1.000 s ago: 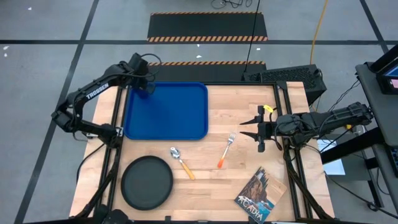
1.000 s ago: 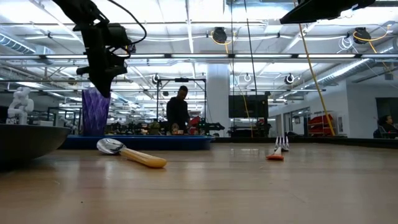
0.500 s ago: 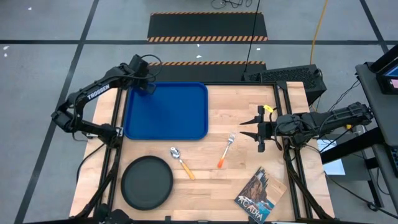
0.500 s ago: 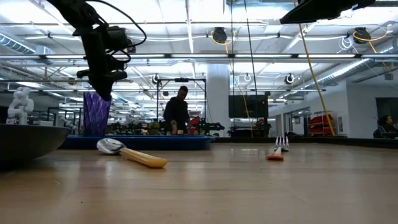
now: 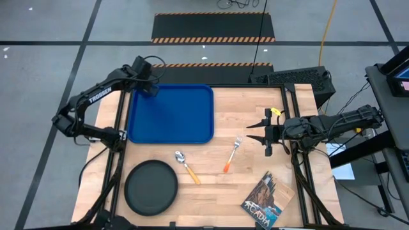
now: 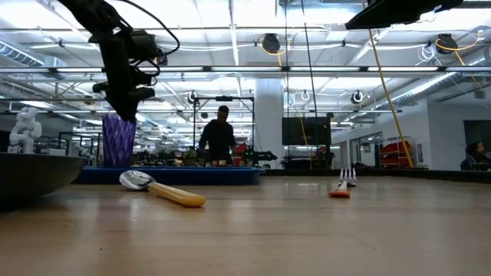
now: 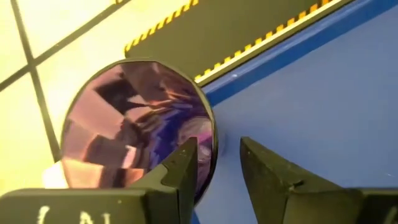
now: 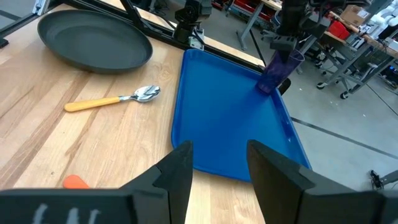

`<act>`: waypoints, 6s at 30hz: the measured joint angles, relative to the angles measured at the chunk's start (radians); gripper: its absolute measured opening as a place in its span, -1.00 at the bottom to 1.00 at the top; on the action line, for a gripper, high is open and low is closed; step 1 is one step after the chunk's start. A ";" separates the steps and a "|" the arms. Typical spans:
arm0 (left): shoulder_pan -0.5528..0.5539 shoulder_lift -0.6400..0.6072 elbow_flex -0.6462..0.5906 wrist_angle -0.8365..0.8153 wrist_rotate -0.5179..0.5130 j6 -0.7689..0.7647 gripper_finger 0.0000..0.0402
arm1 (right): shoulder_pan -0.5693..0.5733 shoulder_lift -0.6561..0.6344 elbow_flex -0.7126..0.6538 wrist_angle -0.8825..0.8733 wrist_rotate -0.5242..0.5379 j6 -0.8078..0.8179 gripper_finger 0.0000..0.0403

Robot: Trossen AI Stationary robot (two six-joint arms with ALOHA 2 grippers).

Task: Pick and place plate/cup/fork/spoon on tray
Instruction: Put the black plate on the blue tray

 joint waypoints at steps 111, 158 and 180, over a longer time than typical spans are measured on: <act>-1.876 0.609 0.439 -0.039 0.083 -1.416 0.07 | -0.001 0.183 0.000 0.204 -0.005 -0.068 -0.28; -1.911 0.706 0.425 -0.187 0.061 -1.410 -0.95 | 0.000 0.183 0.000 0.196 -0.007 -0.052 -0.28; -1.838 0.705 0.657 -0.419 0.106 -1.169 -0.97 | 0.000 0.183 0.000 0.196 -0.008 -0.033 -0.28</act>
